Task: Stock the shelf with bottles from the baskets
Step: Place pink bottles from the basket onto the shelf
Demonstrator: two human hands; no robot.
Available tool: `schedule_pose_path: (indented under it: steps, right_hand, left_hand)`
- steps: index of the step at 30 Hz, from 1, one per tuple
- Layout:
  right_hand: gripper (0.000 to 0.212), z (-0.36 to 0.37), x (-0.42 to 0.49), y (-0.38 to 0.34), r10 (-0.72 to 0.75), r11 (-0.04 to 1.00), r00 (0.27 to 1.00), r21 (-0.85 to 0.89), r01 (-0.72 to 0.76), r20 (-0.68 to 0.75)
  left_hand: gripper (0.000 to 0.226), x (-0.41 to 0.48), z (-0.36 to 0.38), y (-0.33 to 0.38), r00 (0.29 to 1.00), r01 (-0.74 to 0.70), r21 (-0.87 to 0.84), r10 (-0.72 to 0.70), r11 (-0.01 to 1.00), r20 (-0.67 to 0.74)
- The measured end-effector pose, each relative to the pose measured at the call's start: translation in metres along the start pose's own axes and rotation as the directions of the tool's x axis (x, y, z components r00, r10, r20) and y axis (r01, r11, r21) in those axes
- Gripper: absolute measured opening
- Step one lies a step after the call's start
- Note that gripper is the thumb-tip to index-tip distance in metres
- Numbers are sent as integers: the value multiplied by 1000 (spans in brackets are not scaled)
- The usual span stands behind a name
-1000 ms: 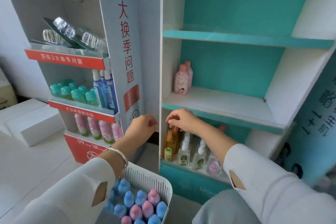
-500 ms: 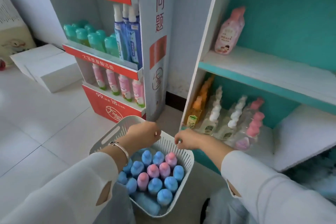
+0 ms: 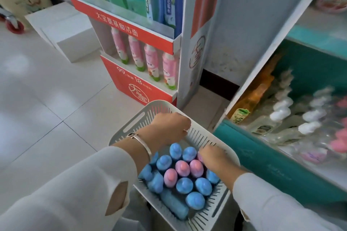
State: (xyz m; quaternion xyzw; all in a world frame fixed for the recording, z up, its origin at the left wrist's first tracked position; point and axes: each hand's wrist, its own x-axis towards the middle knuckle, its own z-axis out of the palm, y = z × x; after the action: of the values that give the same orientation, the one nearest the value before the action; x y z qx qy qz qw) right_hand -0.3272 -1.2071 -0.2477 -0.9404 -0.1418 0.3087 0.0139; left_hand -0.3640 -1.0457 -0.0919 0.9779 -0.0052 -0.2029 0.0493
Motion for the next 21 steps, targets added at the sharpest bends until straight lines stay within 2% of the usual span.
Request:
schedule_pose_path:
  steps: [1,3,7,10,12,14,16,19,21]
  right_hand:
    - [29,4,4,0,31,998,999,51,-31,13]
    - [34,5,7,-3,6,999,1000,-54,-5,23]
    - [32,-8,2,-3,-97,988,993,-116,105,69]
    - [26,-26,-3,-3,-108,988,994,-115,107,-3]
    - [27,-50,-16,-8,-162,960,987,-232,160,6]
    - [28,-71,-26,-10,-197,950,979,-256,181,-41]
    - [26,-91,-40,-9,-220,963,972,-178,203,-84]
    - [16,-119,-58,-2,-320,943,943,66,326,-90]
    - [24,-139,-71,1,-379,899,922,204,387,-79]
  left_hand:
    - [26,2,3,-2,1000,1,0,-1,1000,11]
    - [27,3,8,-2,999,-5,10,5,1000,41]
    - [26,5,15,-6,998,-23,-14,24,1000,66]
    - [28,4,18,-12,992,7,-55,0,998,126]
    - [34,1,15,-8,979,4,-52,7,999,203]
    - [38,-4,11,2,961,-9,-48,22,999,277]
    - [42,-8,9,12,961,-20,-64,36,998,275]
    - [44,-19,9,28,981,-33,-46,41,998,188]
    - [50,-27,10,36,991,-20,-55,27,998,132]
